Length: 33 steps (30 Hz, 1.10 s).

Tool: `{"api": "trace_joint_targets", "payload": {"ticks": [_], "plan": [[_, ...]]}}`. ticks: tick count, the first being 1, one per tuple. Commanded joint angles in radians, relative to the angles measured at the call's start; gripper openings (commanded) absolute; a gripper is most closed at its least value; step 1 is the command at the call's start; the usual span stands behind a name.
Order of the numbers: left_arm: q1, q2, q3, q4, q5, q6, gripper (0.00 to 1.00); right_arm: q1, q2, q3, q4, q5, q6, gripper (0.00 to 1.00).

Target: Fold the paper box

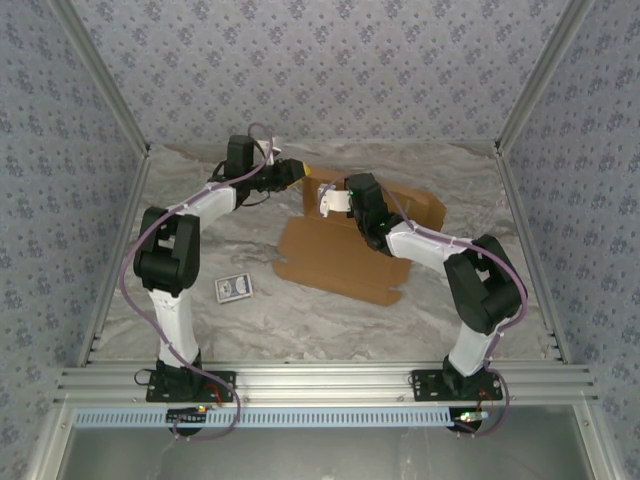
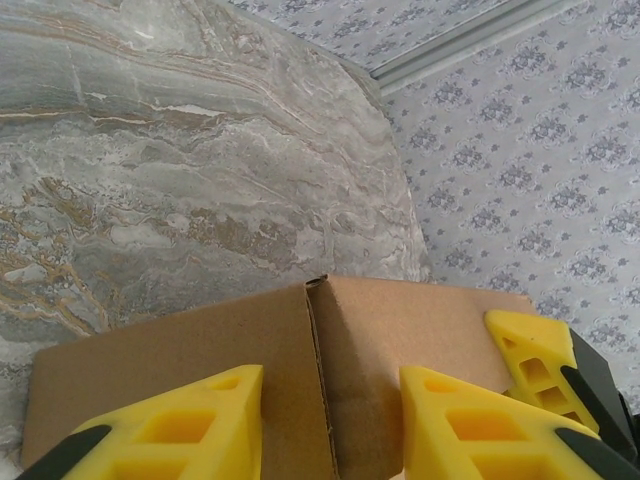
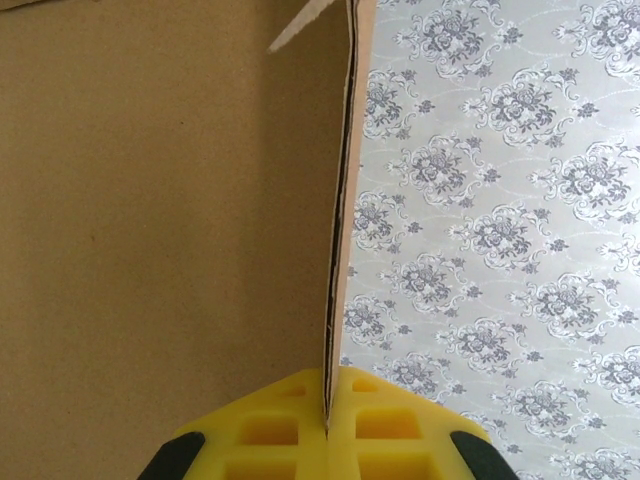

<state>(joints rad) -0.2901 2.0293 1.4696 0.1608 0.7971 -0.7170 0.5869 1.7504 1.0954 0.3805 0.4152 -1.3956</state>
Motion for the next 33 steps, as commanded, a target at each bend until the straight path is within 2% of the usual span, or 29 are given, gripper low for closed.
{"api": "trace_joint_targets", "payload": {"ticks": [1,16,25,33], "plan": [[-0.007,0.035,-0.007,-0.013,0.028,-0.004,0.34,-0.007,0.031,-0.011,-0.014,0.021,-0.011,0.0],[0.005,0.063,-0.073,0.003,0.003,-0.02,0.3,-0.018,0.048,-0.05,0.021,0.032,-0.025,0.0],[0.02,0.068,-0.085,-0.018,-0.024,-0.01,0.23,-0.015,0.051,-0.059,0.031,0.027,-0.032,0.0],[0.038,0.012,-0.026,-0.027,-0.026,0.005,0.49,-0.015,0.044,-0.044,0.012,0.026,-0.031,0.0]]}}
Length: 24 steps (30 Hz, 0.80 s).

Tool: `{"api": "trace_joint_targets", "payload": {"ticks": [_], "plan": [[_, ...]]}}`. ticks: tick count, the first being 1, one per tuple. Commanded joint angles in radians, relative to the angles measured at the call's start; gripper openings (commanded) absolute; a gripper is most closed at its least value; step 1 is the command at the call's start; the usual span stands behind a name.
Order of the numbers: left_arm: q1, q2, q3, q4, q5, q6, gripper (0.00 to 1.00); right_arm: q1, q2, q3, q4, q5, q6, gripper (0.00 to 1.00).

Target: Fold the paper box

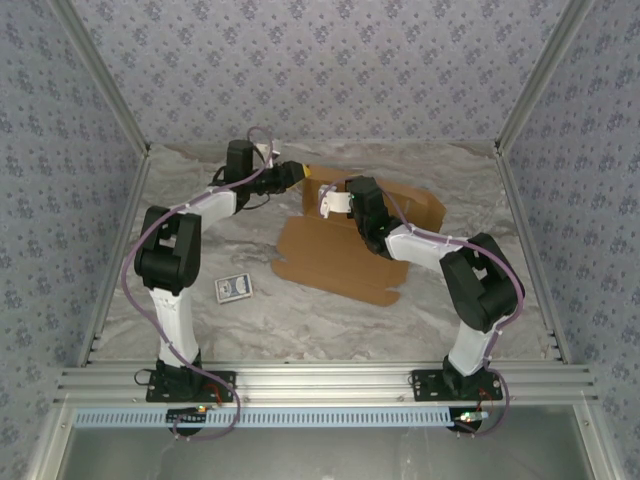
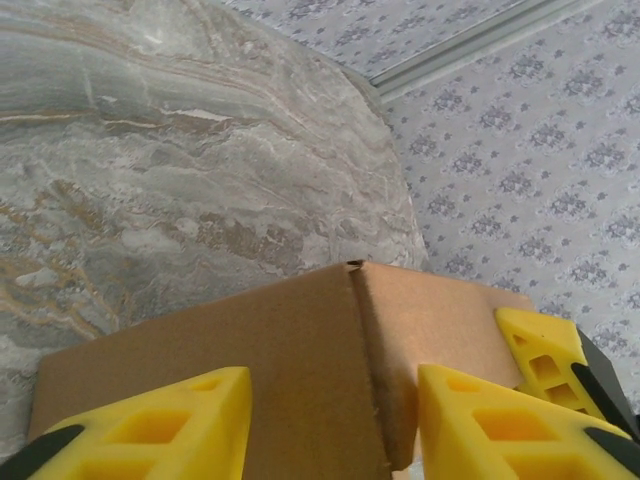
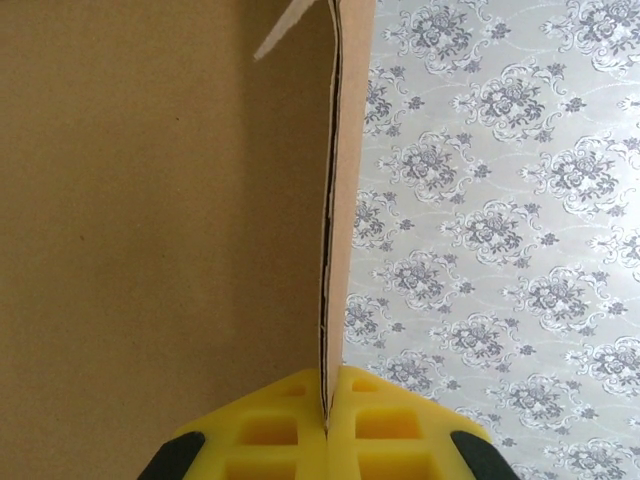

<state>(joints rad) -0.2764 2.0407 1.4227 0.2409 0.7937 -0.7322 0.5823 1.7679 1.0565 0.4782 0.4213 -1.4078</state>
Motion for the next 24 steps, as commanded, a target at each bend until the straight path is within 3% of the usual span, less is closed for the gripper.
{"api": "trace_joint_targets", "payload": {"ticks": [1,10,16,24], "plan": [[0.027,-0.011,0.022,-0.102,-0.021,0.026,0.52,-0.01,0.027,-0.004,-0.087,0.021,-0.019,0.0],[0.057,-0.146,-0.098,0.007,-0.012,0.093,0.74,-0.01,0.035,0.0,-0.089,0.019,-0.016,0.0],[0.047,-0.176,-0.204,0.042,-0.045,0.284,0.72,-0.01,0.035,0.008,-0.092,0.013,-0.016,0.0],[-0.047,-0.138,-0.232,0.082,-0.207,0.597,0.69,-0.009,0.033,0.022,-0.104,0.011,-0.014,0.0]]}}
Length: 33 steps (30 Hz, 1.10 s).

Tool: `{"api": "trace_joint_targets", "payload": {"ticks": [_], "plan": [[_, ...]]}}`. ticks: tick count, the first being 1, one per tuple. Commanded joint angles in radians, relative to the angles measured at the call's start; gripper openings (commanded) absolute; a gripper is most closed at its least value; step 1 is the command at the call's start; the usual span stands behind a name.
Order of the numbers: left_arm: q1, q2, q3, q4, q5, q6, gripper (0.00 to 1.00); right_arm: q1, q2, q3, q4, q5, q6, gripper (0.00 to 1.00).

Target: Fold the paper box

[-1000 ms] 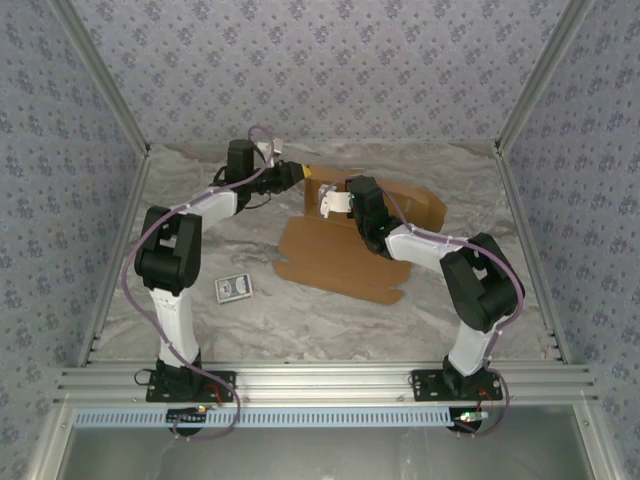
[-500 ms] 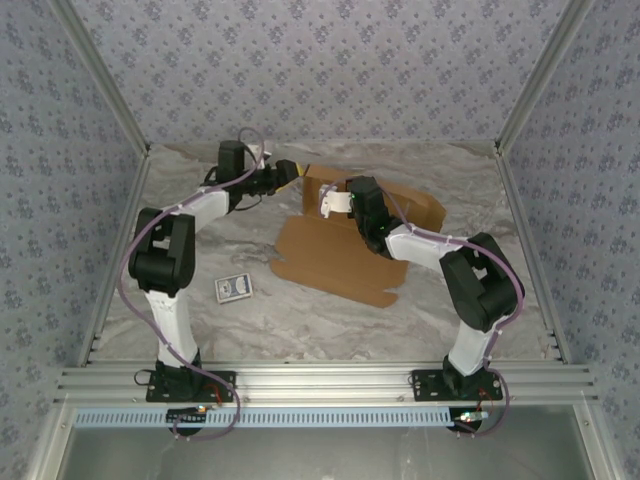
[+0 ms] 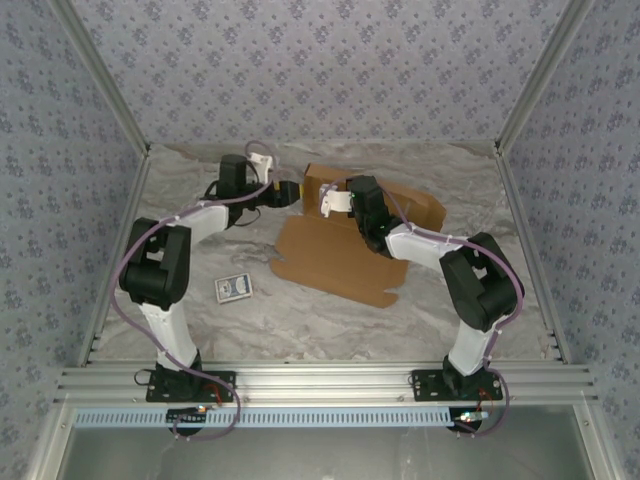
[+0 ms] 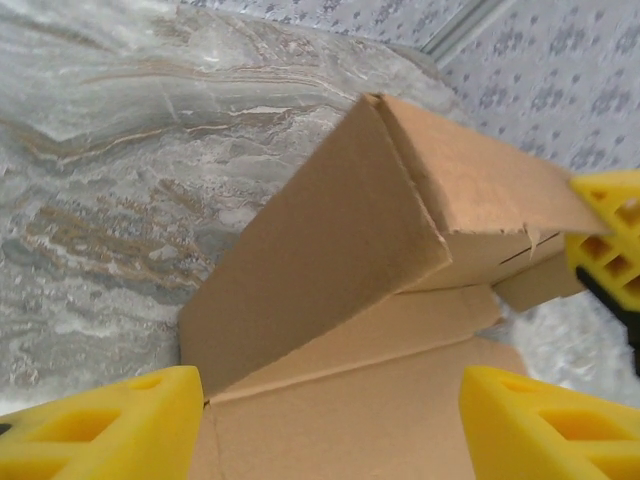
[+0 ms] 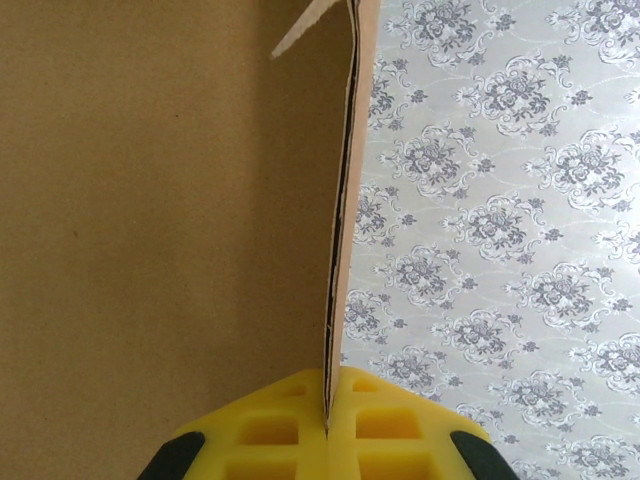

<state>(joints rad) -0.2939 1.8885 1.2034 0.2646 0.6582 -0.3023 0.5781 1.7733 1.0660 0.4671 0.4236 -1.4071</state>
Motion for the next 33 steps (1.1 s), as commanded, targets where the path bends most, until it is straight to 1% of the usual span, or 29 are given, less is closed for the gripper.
{"api": "trace_joint_targets", "payload": {"ticks": [1,5,10,14,20,26,33], "plan": [[-0.037,0.021,-0.015,0.071,-0.093,0.194,0.69,-0.004,0.028,0.012,-0.094,0.009,-0.013,0.0],[-0.053,0.049,-0.015,0.12,-0.172,0.256,0.68,-0.004,0.028,0.015,-0.097,0.007,-0.012,0.0],[-0.055,0.089,-0.011,0.192,-0.194,0.278,0.66,-0.004,0.03,0.024,-0.102,0.003,-0.01,0.0],[-0.066,0.134,0.015,0.213,-0.178,0.31,0.59,-0.002,0.031,0.031,-0.105,0.003,-0.01,0.0],[-0.08,0.16,0.029,0.262,-0.228,0.33,0.49,-0.003,0.033,0.034,-0.113,0.002,-0.009,0.0],[-0.085,0.176,0.047,0.29,-0.234,0.326,0.37,-0.003,0.031,0.035,-0.117,0.002,-0.004,0.0],[-0.086,0.175,0.054,0.313,-0.224,0.325,0.29,-0.004,0.032,0.038,-0.122,0.0,0.003,0.0]]}}
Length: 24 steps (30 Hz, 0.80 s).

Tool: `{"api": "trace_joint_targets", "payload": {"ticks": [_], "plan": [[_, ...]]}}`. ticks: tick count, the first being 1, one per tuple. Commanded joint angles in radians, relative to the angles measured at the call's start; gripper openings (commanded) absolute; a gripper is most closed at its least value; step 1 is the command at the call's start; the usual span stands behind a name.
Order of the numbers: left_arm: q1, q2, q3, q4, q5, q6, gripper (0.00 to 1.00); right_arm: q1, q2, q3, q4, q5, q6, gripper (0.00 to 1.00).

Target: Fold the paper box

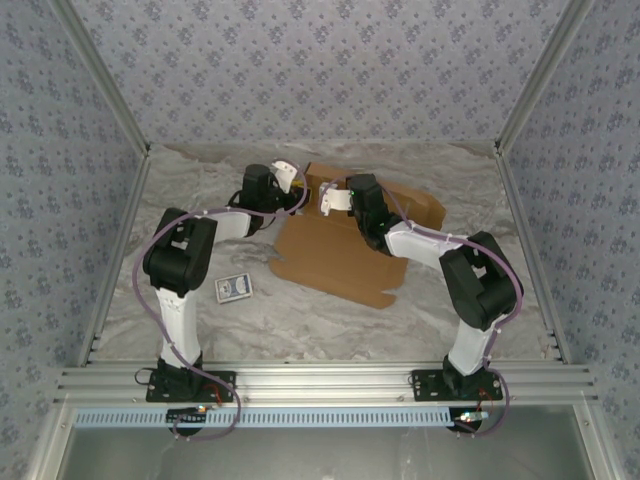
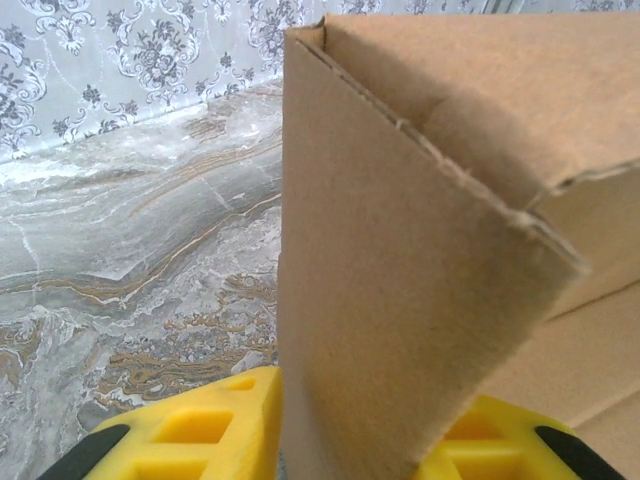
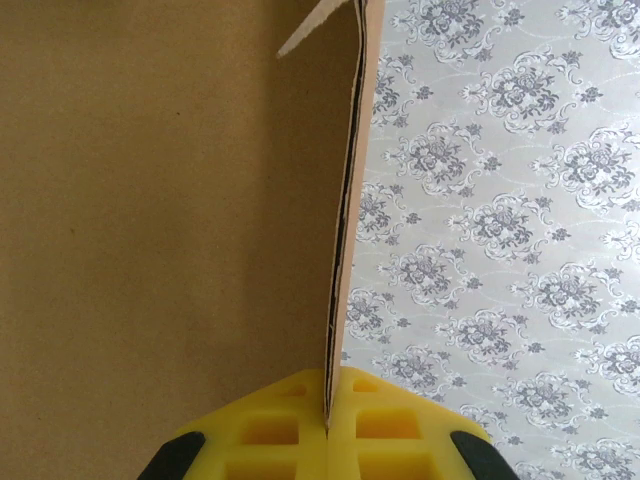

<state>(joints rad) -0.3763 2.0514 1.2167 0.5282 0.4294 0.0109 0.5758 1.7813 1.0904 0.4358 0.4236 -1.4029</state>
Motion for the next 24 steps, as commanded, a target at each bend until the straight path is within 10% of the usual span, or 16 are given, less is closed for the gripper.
{"api": "trace_joint_targets", "payload": {"ticks": [1,18,24], "plan": [[-0.004,0.016,0.046,0.048,0.012,0.012,0.27,-0.001,0.023,0.014,-0.093,0.0,0.001,0.0],[-0.025,-0.009,0.029,0.053,-0.082,0.02,0.07,0.003,0.016,0.026,-0.101,0.005,0.022,0.0],[-0.04,-0.057,-0.016,0.042,-0.141,0.046,0.02,0.002,-0.014,0.019,-0.109,0.006,0.075,0.17]]}}
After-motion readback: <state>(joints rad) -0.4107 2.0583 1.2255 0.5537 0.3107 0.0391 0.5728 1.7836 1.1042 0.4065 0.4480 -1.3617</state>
